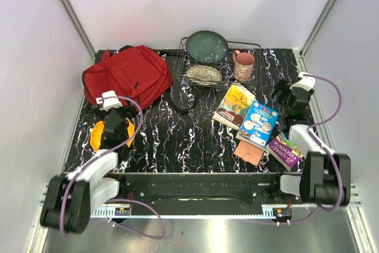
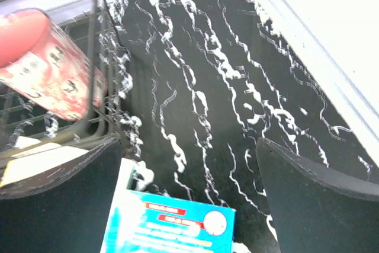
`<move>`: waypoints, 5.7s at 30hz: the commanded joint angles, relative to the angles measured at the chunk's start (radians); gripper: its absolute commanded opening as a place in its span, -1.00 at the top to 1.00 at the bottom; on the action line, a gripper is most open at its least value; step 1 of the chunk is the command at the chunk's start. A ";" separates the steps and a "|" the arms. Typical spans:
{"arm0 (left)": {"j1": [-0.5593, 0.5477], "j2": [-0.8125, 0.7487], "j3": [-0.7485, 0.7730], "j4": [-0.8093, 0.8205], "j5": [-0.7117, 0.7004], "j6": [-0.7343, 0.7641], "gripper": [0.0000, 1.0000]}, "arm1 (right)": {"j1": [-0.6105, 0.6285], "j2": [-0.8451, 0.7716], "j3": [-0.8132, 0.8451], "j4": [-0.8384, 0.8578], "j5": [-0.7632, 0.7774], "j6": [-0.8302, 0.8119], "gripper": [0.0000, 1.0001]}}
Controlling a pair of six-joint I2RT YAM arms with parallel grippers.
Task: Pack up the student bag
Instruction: Move the student bag to the center of the board.
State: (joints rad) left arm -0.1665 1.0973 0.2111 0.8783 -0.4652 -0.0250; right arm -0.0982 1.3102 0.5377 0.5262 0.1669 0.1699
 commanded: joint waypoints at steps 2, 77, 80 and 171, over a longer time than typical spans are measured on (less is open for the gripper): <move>0.005 -0.269 0.326 -0.724 -0.150 -0.278 -0.98 | 0.006 -0.227 0.102 -0.376 -0.036 0.141 -0.99; 0.032 -0.553 0.576 -1.609 0.192 -0.405 -0.98 | 0.914 1.394 1.924 -0.839 0.043 0.530 -0.45; 0.039 -0.551 0.576 -1.609 0.194 -0.405 -0.98 | 0.916 1.414 1.944 -0.841 0.052 0.526 -0.27; -0.742 -0.088 0.524 -1.139 0.436 -0.294 -0.88 | 0.945 -0.238 0.142 -0.473 0.272 0.473 1.00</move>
State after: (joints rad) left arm -0.9031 0.9752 0.6765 -0.3523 -0.0448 -0.3885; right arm 0.8547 1.1042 0.6533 0.0166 0.4240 0.6281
